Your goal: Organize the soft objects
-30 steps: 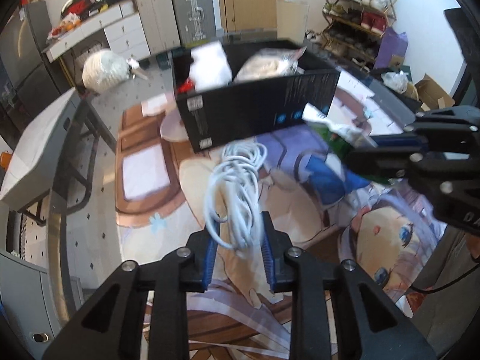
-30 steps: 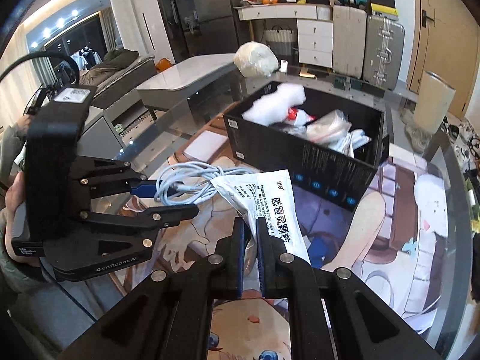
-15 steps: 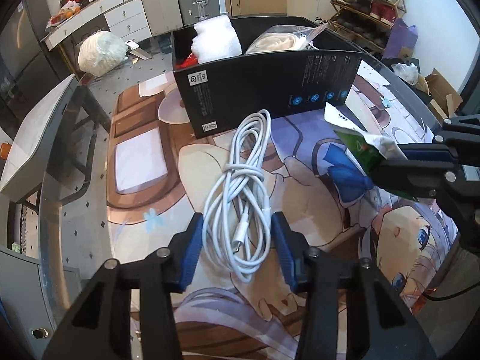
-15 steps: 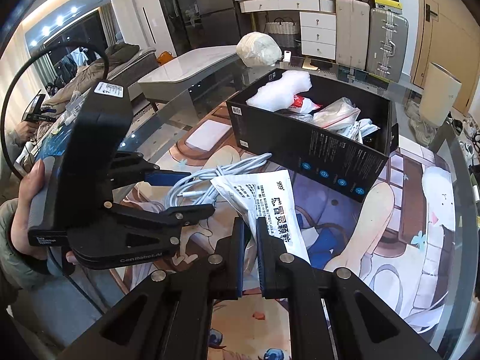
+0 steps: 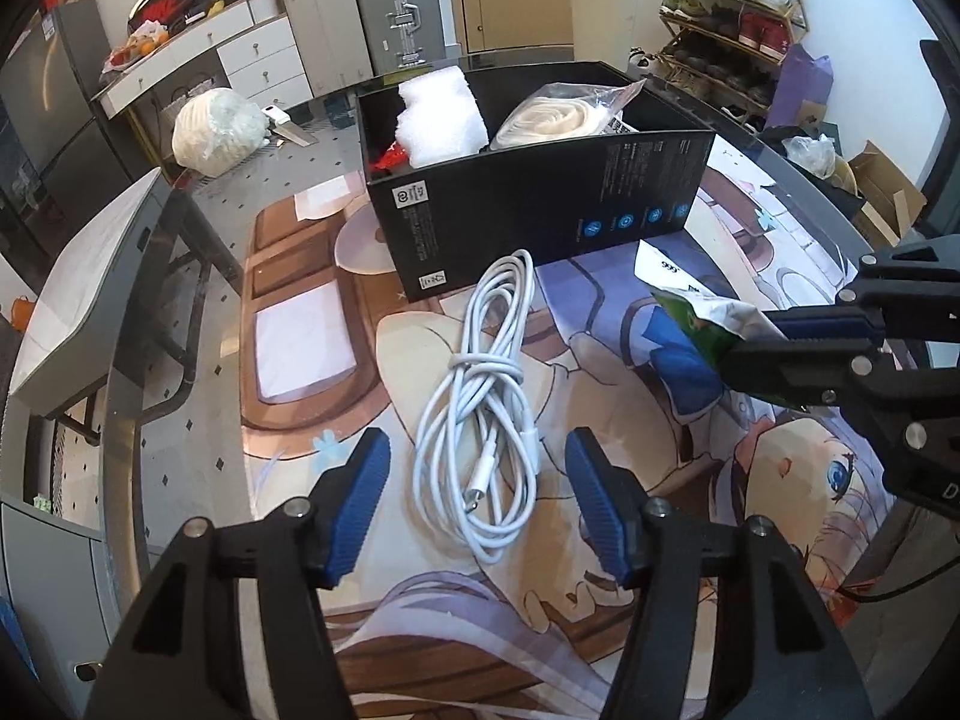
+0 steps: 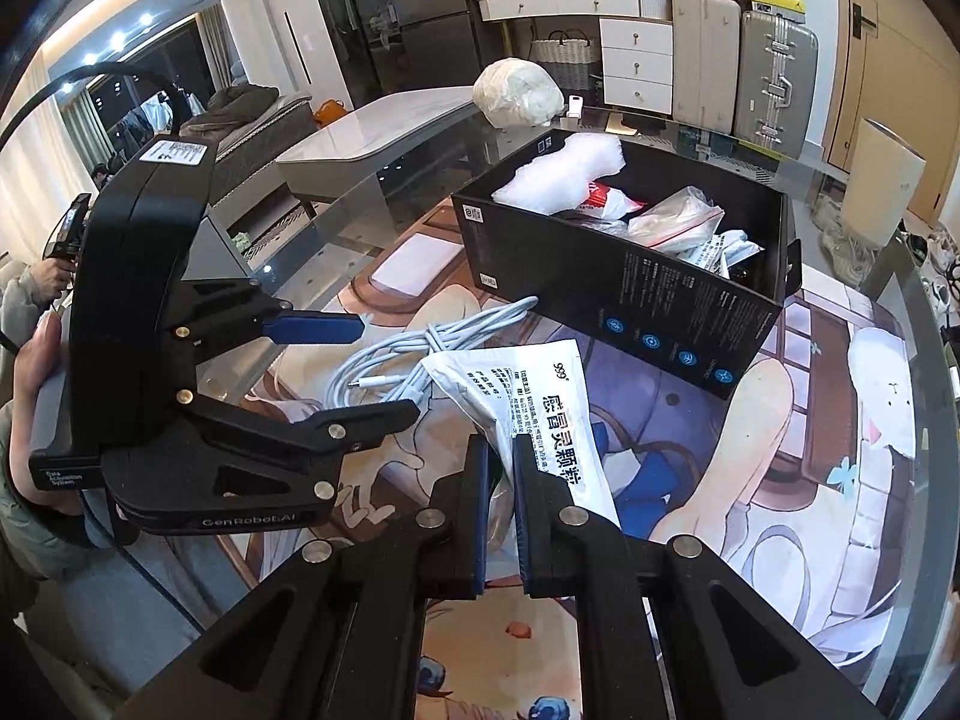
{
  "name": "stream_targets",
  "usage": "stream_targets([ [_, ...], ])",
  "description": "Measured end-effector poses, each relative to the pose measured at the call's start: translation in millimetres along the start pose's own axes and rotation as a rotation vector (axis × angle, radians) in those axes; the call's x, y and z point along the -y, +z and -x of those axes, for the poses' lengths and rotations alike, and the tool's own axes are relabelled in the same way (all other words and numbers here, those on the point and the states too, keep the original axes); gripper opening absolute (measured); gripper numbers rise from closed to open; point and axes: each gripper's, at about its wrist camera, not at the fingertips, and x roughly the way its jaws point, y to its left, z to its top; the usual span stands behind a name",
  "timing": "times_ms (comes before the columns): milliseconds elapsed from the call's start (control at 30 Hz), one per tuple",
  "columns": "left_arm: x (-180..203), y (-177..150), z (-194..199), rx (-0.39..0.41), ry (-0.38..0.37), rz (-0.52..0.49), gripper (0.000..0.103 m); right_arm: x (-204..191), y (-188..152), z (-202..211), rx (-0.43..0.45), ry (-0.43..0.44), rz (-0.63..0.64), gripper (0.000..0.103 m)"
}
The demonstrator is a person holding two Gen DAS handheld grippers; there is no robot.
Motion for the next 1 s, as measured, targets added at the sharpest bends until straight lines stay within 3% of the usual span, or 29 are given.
stream_targets([
  [733,-7,21,-29,-0.053,-0.001,0.013,0.065,14,-8,-4,-0.045,0.042,-0.065,0.007],
  [800,-7,21,-31,-0.062,-0.002,0.012,0.061,15,-8,-5,-0.046,0.039,-0.064,0.007],
  [867,-6,20,-31,-0.063,-0.017,0.014,0.046,16,-8,-4,-0.048,0.038,-0.065,0.007],
  [933,-3,19,-29,-0.066,-0.042,0.008,0.042,15,-8,-4,-0.043,0.032,-0.059,0.007],
  [1000,1,17,-27,-0.06,-0.022,-0.014,0.041,15,-8,-3,-0.039,0.023,-0.056,0.007],
])
